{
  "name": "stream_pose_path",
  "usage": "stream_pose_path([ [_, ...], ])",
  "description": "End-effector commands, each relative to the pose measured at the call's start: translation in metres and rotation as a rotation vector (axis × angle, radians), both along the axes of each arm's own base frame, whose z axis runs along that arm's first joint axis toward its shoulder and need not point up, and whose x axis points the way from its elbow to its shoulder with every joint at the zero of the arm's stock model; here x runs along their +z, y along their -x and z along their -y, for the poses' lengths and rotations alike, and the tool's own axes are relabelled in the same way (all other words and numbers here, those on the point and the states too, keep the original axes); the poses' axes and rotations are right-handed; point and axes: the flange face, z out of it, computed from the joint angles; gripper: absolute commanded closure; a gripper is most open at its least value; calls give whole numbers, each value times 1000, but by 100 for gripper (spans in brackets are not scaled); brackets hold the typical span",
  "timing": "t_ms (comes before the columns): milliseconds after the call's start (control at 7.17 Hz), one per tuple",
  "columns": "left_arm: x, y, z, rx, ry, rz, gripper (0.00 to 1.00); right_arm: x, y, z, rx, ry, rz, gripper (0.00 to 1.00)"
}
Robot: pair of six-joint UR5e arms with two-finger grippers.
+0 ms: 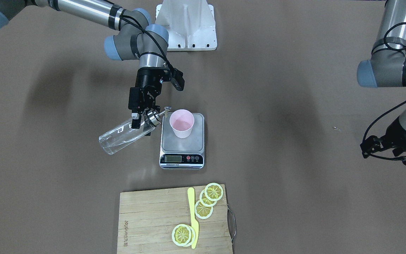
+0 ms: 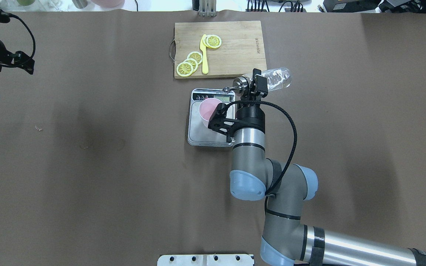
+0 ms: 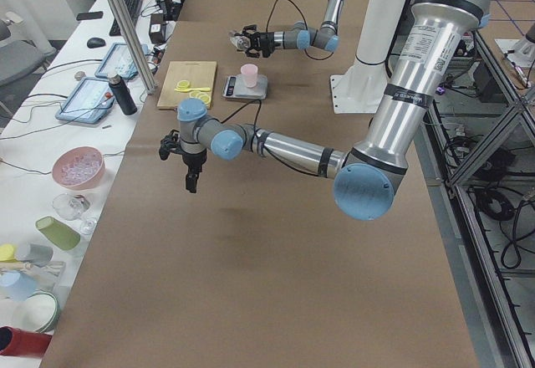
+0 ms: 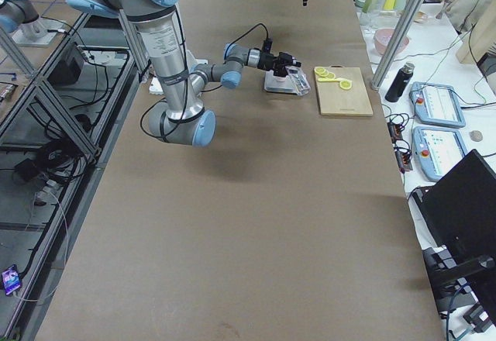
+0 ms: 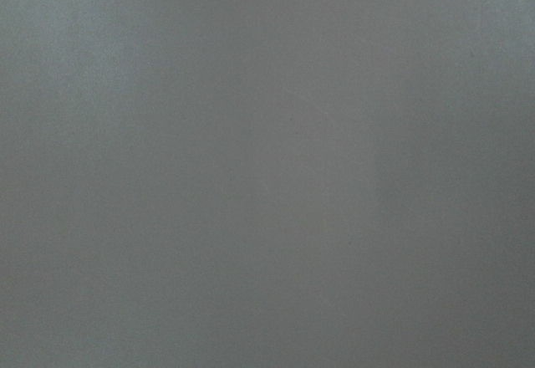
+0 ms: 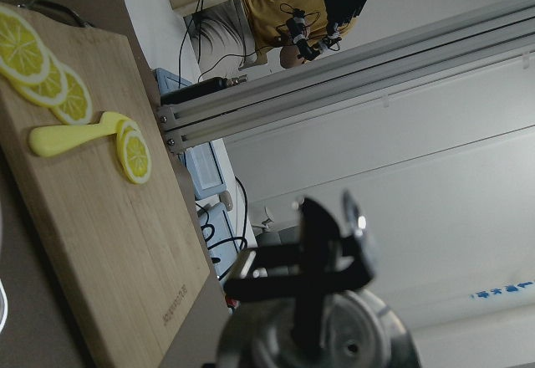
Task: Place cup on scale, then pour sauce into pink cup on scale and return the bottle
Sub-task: 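Tilt the bottle upright and move it back with the right gripper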
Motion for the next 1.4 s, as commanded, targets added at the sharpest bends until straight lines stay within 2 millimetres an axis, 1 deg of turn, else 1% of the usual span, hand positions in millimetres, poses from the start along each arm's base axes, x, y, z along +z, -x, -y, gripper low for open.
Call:
stream_pose_path([
  [0,-12,-1,5,-5,-18,-4,1,19,-70,14,-69,86,218,100],
  [140,-19,-1,7,-11,-29,-3,1,25,-110,23,-80,126,316,100],
  [419,-29,0,8,-18,-48,-4,1,59,-177,45,-76,270,583,100],
  [558,-33,3,8,-24,-58,-3,1,81,-199,50,-65,296,725,100],
  [698,-34,4,9,-34,-67,10,1,106,-221,53,-63,336,806,100],
  [837,-37,5,9,-35,-72,10,1,126,-245,59,-49,373,906,100],
  [977,-39,5,10,-42,-79,16,1,142,-258,68,-47,416,1043,100],
  [1116,-40,5,10,-44,-82,18,1,155,-268,77,-48,455,1105,100],
  [1256,-40,5,10,-44,-82,18,1,168,-266,82,-15,506,1171,100],
])
